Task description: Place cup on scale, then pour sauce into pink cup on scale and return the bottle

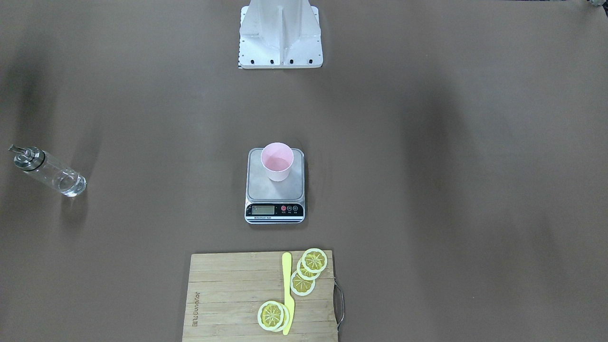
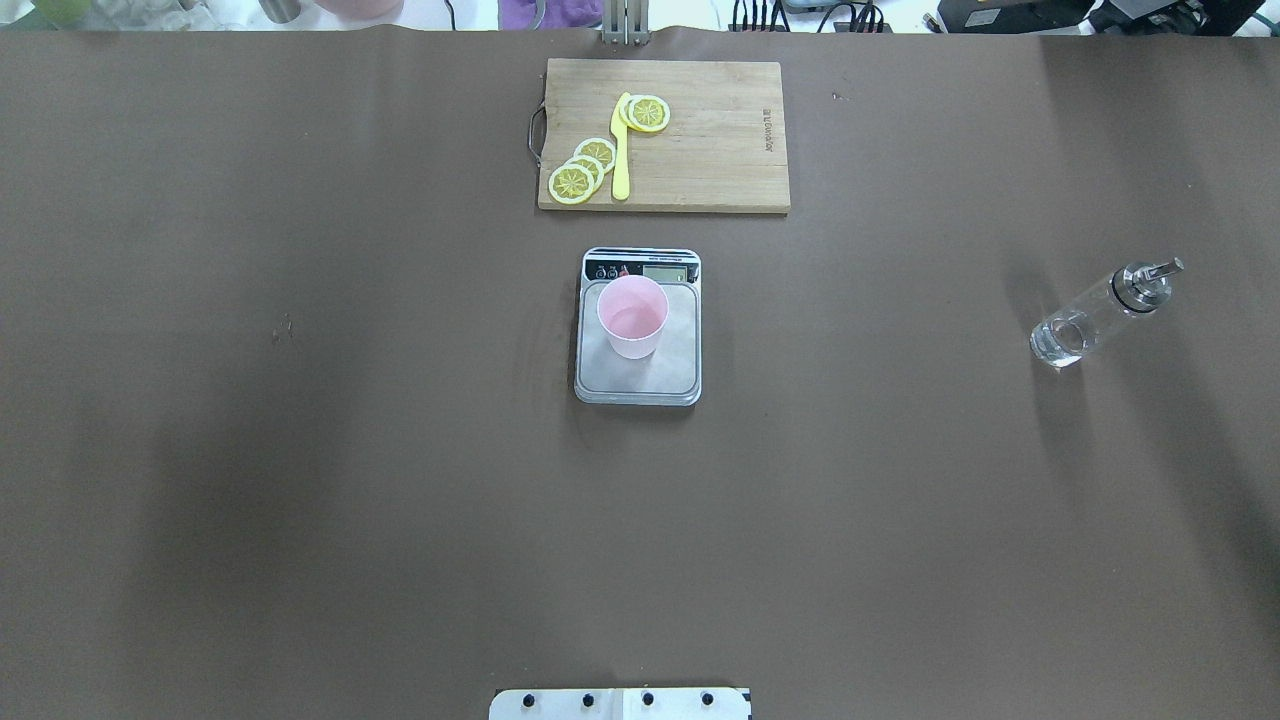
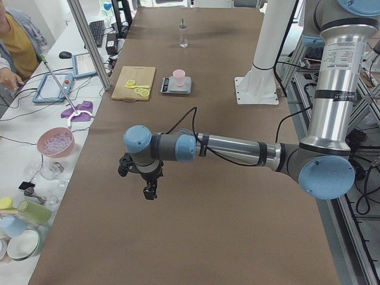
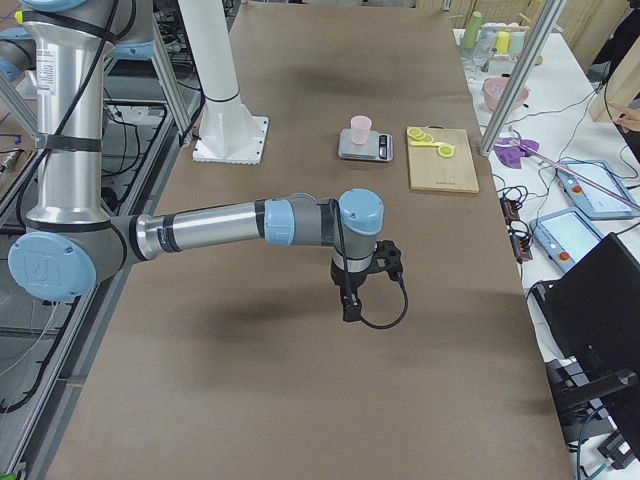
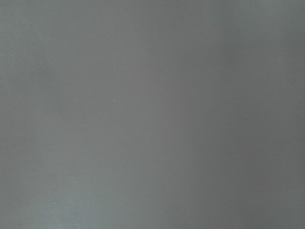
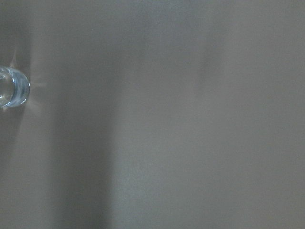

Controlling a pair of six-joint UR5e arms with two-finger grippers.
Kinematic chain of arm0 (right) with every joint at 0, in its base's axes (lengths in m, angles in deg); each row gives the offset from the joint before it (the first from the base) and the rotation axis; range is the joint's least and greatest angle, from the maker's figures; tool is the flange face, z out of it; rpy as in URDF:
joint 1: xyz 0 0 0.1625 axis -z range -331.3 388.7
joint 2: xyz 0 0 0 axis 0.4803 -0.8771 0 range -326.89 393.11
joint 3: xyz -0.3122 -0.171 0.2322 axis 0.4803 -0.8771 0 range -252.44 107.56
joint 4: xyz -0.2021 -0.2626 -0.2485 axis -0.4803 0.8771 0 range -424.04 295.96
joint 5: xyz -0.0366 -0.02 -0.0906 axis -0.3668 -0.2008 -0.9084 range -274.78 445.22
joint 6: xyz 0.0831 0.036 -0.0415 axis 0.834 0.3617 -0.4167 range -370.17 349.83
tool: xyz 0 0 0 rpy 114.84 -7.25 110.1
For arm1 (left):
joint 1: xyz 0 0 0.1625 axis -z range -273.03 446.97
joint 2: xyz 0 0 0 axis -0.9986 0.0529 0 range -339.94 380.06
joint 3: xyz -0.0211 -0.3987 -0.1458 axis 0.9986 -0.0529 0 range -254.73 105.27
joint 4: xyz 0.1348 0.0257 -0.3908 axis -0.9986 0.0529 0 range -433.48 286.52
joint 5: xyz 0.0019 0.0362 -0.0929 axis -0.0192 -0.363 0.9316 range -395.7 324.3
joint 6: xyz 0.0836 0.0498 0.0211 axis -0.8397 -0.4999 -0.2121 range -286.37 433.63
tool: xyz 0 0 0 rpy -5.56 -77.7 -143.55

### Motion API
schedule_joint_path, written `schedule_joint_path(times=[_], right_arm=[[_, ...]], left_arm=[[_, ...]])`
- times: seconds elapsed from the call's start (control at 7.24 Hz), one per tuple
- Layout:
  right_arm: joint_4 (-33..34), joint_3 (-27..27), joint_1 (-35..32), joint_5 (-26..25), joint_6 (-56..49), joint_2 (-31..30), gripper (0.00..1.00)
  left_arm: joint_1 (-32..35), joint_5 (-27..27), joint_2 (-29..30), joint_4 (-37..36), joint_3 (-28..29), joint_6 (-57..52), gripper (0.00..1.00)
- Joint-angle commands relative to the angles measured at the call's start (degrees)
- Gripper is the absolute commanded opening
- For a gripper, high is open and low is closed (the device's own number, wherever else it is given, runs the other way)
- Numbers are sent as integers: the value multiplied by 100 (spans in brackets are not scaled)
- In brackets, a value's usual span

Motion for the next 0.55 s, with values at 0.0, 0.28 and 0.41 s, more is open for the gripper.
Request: schedule_joint_path(times=[0.0, 0.28, 0.41], right_arm=[[-26, 70, -5, -30, -9, -165, 100], [-26, 157, -5, 14, -44, -235, 100], [9, 157, -5, 23, -53, -235, 100]], left_arm=[[317, 47, -475, 610, 72, -62, 98], [335, 64, -476, 541, 55, -26, 98], [343, 360, -485, 550, 80, -26, 98]])
